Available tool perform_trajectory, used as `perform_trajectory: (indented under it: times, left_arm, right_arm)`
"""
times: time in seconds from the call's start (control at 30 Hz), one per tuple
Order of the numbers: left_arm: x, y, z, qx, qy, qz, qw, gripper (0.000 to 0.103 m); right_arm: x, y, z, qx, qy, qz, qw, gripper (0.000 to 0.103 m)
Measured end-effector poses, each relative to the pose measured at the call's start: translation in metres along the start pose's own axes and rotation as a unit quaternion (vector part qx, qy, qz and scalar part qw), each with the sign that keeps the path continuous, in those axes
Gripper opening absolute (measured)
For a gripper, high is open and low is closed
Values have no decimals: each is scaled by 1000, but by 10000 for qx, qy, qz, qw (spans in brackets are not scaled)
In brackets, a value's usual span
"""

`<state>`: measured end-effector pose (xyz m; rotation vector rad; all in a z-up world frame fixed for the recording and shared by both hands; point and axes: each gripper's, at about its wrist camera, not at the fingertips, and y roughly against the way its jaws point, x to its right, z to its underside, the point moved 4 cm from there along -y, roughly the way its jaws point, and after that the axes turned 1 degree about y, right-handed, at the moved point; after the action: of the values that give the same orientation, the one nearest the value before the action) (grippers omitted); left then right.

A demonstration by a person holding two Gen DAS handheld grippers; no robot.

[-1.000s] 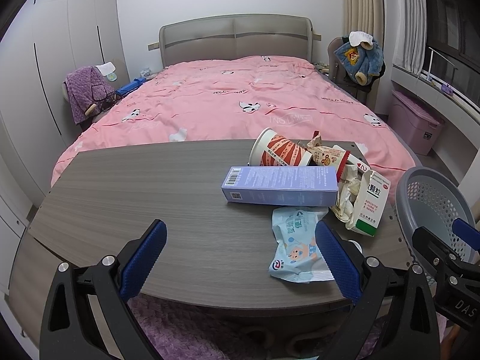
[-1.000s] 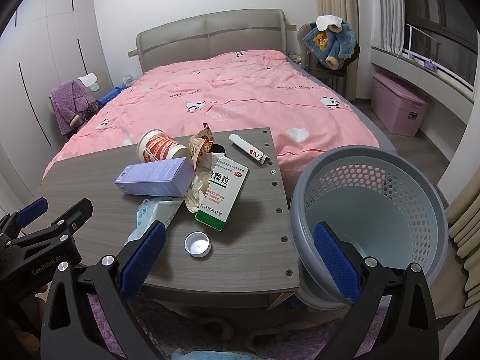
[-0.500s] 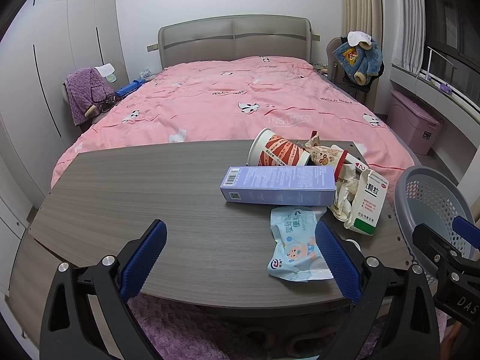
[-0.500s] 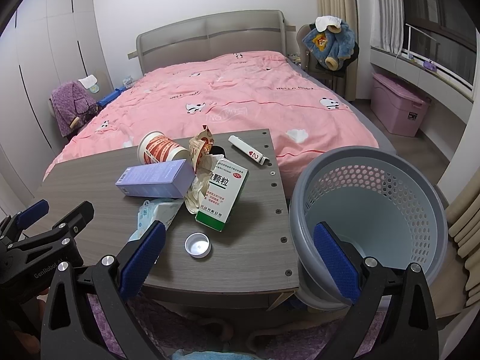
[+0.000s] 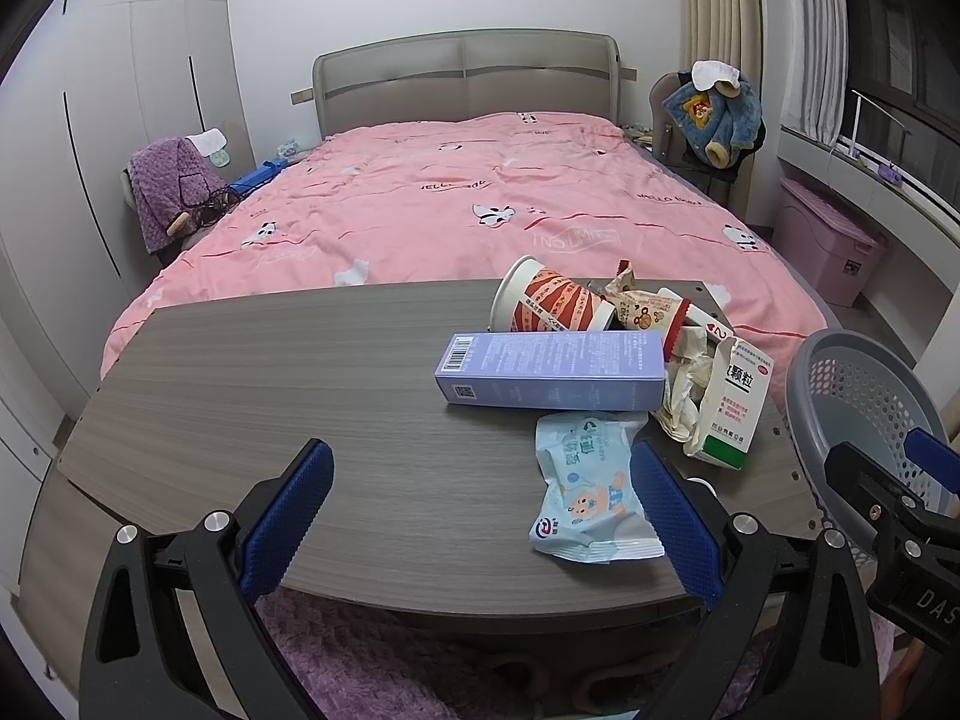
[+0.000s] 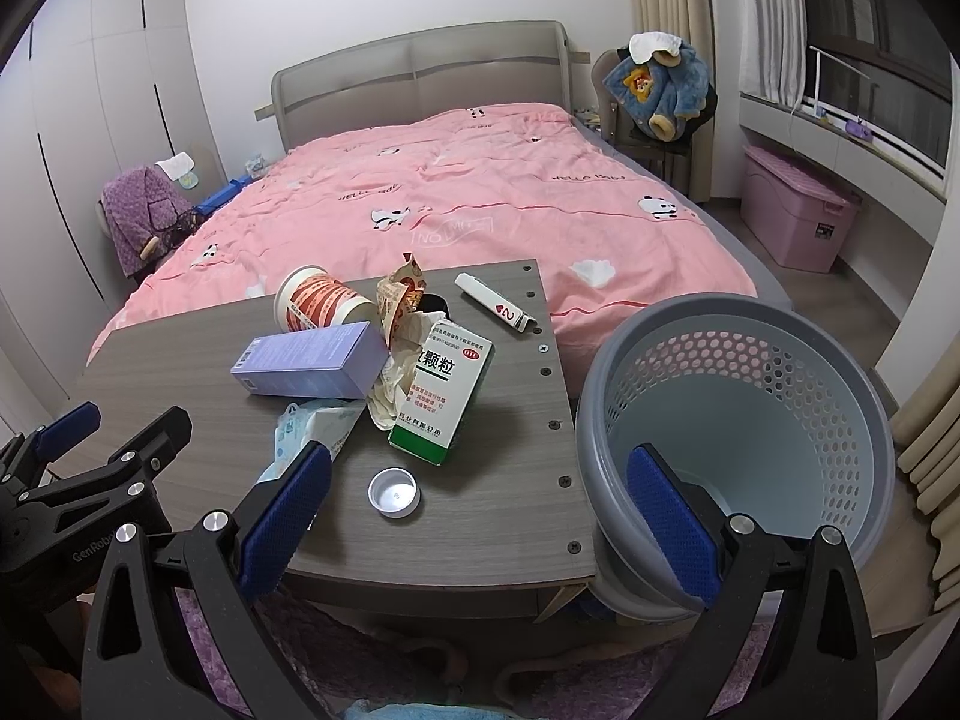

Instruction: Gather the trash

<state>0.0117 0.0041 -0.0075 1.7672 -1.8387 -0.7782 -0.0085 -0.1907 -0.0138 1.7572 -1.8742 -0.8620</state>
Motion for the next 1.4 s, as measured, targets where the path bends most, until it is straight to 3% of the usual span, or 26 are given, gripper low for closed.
perform_trajectory:
  times: [0.7, 1.4]
  left_arm:
    - [0, -5, 4, -74, -30, 5, 10000, 95]
    - [33, -78, 22, -903, -50, 566, 9943, 95]
  right_arm:
    - [6, 1, -2, -24, -62, 46, 10000, 97]
    - [42, -38, 23, -419, -363, 152, 9983, 97]
